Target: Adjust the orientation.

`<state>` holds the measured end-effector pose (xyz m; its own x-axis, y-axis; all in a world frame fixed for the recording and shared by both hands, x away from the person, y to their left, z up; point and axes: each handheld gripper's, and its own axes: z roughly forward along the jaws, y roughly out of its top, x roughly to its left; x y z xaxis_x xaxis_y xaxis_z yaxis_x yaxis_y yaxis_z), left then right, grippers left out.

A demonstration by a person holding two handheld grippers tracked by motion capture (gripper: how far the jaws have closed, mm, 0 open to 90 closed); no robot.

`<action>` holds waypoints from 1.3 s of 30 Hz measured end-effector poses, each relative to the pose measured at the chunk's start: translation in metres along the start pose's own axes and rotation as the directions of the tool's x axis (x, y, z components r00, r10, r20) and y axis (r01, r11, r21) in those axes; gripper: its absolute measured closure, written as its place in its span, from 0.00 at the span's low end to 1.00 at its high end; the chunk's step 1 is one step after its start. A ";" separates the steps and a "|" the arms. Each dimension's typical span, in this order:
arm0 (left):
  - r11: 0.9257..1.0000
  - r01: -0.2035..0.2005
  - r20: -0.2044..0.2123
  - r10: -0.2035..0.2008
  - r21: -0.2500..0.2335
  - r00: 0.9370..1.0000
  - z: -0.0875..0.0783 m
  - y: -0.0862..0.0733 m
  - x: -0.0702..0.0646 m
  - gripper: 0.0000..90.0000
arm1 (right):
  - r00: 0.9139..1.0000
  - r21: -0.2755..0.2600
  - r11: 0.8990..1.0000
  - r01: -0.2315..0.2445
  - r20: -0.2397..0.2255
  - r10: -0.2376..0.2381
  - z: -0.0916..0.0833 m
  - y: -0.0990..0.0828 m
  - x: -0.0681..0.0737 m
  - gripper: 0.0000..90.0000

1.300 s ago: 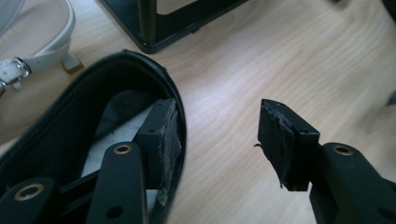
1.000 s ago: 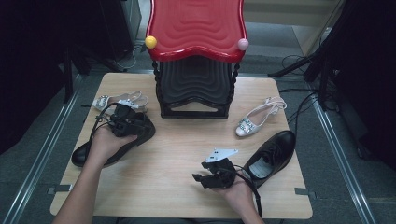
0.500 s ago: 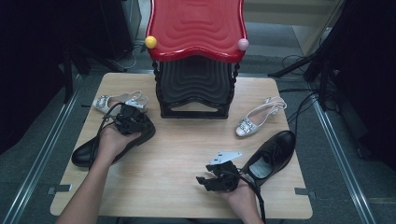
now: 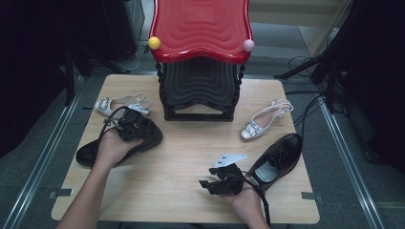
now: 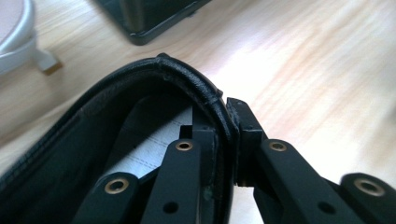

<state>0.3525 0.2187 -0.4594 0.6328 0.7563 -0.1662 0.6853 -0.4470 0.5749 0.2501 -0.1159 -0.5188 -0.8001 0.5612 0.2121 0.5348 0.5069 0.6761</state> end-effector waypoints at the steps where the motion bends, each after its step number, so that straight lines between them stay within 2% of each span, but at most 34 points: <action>1: 1.000 -0.010 0.021 0.010 -0.023 1.000 -0.006 0.000 -0.006 0.93 | 1.000 0.000 1.000 -0.002 -0.002 0.002 0.000 0.001 0.000 0.47; 3: 0.999 -0.022 0.025 0.023 -0.031 0.999 -0.008 0.001 -0.010 0.94 | 1.000 0.001 1.000 -0.001 -0.004 0.001 0.000 0.001 0.000 0.47; 4: 0.998 -0.042 0.019 0.043 -0.042 0.999 -0.009 0.001 -0.015 0.94 | 1.000 -0.001 1.000 0.002 -0.005 -0.002 0.001 0.002 0.000 0.47; 5: 0.997 -0.060 0.026 0.061 -0.049 0.998 -0.009 0.003 -0.024 0.94 | 1.000 -0.004 1.000 0.005 -0.010 -0.005 0.001 0.003 -0.001 0.47; 7: 0.995 -0.083 0.046 0.085 -0.047 0.995 -0.008 0.005 -0.034 0.94 | 1.000 -0.005 1.000 0.002 -0.013 -0.002 0.001 0.004 -0.001 0.47; 8: 0.995 -0.093 0.045 0.095 -0.044 0.995 -0.007 0.006 -0.040 0.94 | 1.000 -0.007 1.000 0.001 -0.015 -0.001 0.001 0.004 -0.001 0.47; 9: 0.995 -0.093 0.045 0.095 -0.044 0.995 -0.007 0.006 -0.040 0.94 | 1.000 -0.007 1.000 0.001 -0.015 -0.001 0.001 0.004 -0.001 0.47; 10: 0.993 -0.109 0.036 0.111 -0.038 0.993 -0.006 0.008 -0.046 0.94 | 1.000 -0.008 1.000 0.000 -0.018 0.000 0.001 0.004 -0.001 0.47; 11: 0.990 -0.138 0.020 0.138 -0.026 0.990 -0.003 0.011 -0.059 0.94 | 1.000 -0.008 1.000 0.000 -0.017 0.000 0.001 0.004 -0.001 0.47; 12: 0.990 -0.138 0.020 0.138 -0.026 0.990 -0.003 0.011 -0.059 0.94 | 1.000 -0.008 1.000 0.000 -0.017 0.000 0.001 0.004 -0.001 0.47; 13: 0.988 -0.157 0.024 0.157 -0.017 0.987 -0.002 0.013 -0.066 0.94 | 1.000 -0.009 1.000 0.000 -0.015 -0.001 0.000 0.004 -0.001 0.47; 17: 0.982 -0.186 0.065 0.187 -0.017 0.980 0.001 0.017 -0.086 0.94 | 1.000 -0.011 1.000 -0.002 -0.013 0.002 -0.001 0.004 -0.002 0.47; 19: 0.978 -0.206 0.099 0.206 -0.018 0.973 0.006 0.021 -0.101 0.94 | 1.000 -0.013 1.000 -0.003 -0.013 0.003 -0.002 0.003 -0.001 0.47; 21: 0.978 -0.210 0.109 0.211 -0.014 0.971 0.010 0.023 -0.105 0.94 | 1.000 -0.012 1.000 -0.008 -0.010 0.007 -0.003 0.002 -0.001 0.47; 22: 0.972 -0.236 0.109 0.235 -0.002 0.966 0.019 0.026 -0.116 0.94 | 1.000 -0.013 1.000 -0.010 -0.008 0.010 -0.003 0.002 -0.001 0.47; 24: 0.968 -0.249 0.117 0.245 0.016 0.962 0.029 0.027 -0.125 0.94 | 1.000 -0.015 1.000 -0.009 -0.005 0.009 -0.004 0.001 -0.001 0.47; 25: 0.968 -0.249 0.117 0.245 0.016 0.962 0.029 0.027 -0.125 0.94 | 1.000 -0.015 1.000 -0.009 -0.005 0.009 -0.004 0.001 -0.001 0.47; 26: 0.968 -0.249 0.131 0.241 0.046 0.962 0.042 0.028 -0.129 0.94 | 1.000 -0.013 1.000 -0.015 -0.002 0.015 -0.005 0.000 -0.001 0.47; 28: 0.967 -0.250 0.137 0.240 0.056 0.961 0.048 0.028 -0.129 0.94 | 1.000 -0.014 1.000 -0.013 -0.001 0.013 -0.005 -0.001 -0.001 0.47; 29: 0.961 -0.266 0.120 0.256 0.075 0.959 0.055 0.029 -0.132 0.93 | 1.000 -0.013 1.000 -0.015 0.002 0.015 -0.006 -0.002 -0.001 0.47; 31: 0.957 -0.273 0.118 0.261 0.096 0.958 0.060 0.030 -0.134 0.93 | 1.000 -0.014 1.000 -0.020 0.005 0.020 -0.007 -0.003 0.000 0.47; 34: 0.954 -0.280 0.112 0.269 0.104 0.957 0.064 0.030 -0.135 0.93 | 1.000 -0.013 1.000 -0.019 0.007 0.019 -0.007 -0.004 0.000 0.47; 35: 0.958 -0.269 0.121 0.257 0.099 0.959 0.064 0.030 -0.134 0.92 | 1.000 -0.011 1.000 -0.022 0.009 0.023 -0.006 -0.005 0.001 0.47; 38: 0.961 -0.263 0.132 0.251 0.086 0.959 0.064 0.030 -0.132 0.91 | 1.000 -0.011 1.000 -0.025 0.006 0.025 -0.006 -0.005 0.002 0.47; 39: 0.965 -0.251 0.140 0.240 0.070 0.961 0.062 0.029 -0.130 0.87 | 1.000 -0.013 1.000 -0.026 0.007 0.026 -0.006 -0.005 0.002 0.47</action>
<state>0.3127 0.0773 -0.4707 0.8225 0.5528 -0.1338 0.5282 -0.6551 0.5403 0.2444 -0.1216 -0.5174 -0.7840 0.5786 0.2248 0.5517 0.4835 0.6796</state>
